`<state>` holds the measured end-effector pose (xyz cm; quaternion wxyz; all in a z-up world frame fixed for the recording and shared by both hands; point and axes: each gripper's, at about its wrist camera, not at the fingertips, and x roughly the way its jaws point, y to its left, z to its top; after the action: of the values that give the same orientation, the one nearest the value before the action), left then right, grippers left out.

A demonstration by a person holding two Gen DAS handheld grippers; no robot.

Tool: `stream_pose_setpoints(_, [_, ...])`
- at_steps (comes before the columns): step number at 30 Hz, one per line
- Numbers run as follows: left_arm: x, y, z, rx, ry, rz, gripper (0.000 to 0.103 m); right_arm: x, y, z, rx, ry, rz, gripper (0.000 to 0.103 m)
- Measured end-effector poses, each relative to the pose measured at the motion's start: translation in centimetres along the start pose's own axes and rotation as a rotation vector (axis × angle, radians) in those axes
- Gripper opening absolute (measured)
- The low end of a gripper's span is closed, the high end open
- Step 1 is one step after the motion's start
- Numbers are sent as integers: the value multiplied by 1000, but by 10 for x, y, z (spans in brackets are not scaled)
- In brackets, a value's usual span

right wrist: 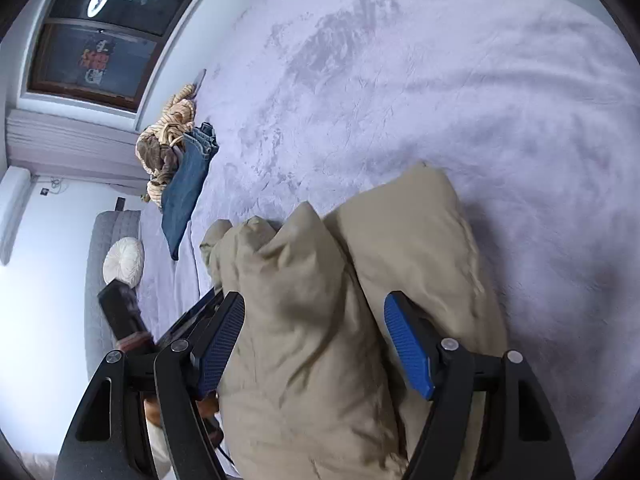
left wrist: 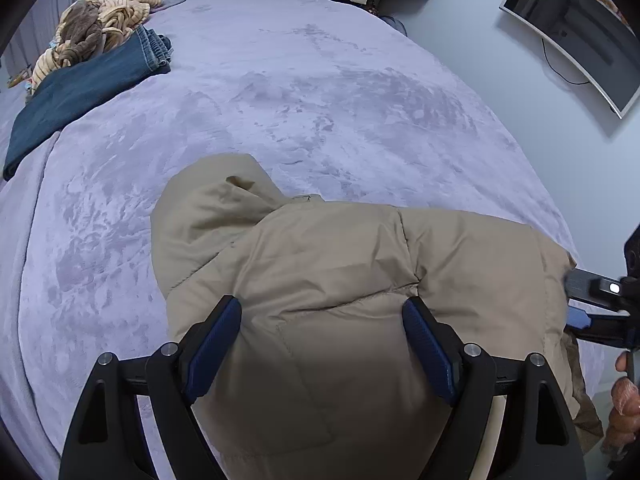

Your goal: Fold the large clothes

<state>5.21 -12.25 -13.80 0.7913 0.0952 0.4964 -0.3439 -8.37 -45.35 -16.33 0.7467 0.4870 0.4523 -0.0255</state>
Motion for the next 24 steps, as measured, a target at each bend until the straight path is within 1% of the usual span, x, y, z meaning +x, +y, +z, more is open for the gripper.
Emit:
stream_pose_setpoints(1, [0,-2,0,-1,-1,10,83,7,3,3,-13,2,-20,33])
stream_pose_setpoints(2, [0,-6,0,-2,-2,23,83,16,7,6,-33,11,-65,8])
stream_pose_setpoints(4, [2,-17,0,8,-9,41,83,20,12,5,-114,-4,-175,6])
stream_pose_setpoints(6, [5,-29,-1,31,-11,51,83,21,9,2,-195,-15,-292,5])
stream_pose_setpoints(7, [8,-35,-1,40,-12,56,83,20,1,2,-212,-16,-326,5])
stream_pose_setpoints(8, [11,-39,-1,46,-11,63,83,24,-9,2,-205,-9,-343,3])
stream_pose_setpoints(10, [19,-45,-1,55,-10,89,83,26,-26,7,-162,4,-321,2])
stream_pose_setpoints(12, [23,-45,0,45,-3,101,85,31,-33,12,-152,11,-313,1])
stream_pose_setpoints(14, [24,-43,-1,47,0,103,85,33,-33,14,-156,21,-313,1])
stream_pose_setpoints(16, [22,-44,-3,62,-3,110,85,22,-28,12,-154,25,-315,2])
stream_pose_setpoints(17, [21,-44,-4,67,-8,115,85,14,-24,9,-162,23,-322,5])
stream_pose_setpoints(19, [21,-44,-6,66,-13,125,87,-7,-12,0,-194,12,-327,6])
stream_pose_setpoints(21, [21,-44,-6,68,-13,126,87,-28,0,-16,-231,7,-281,6])
stream_pose_setpoints(24, [21,-44,-7,71,-11,132,87,-49,14,-47,-296,44,-207,6])
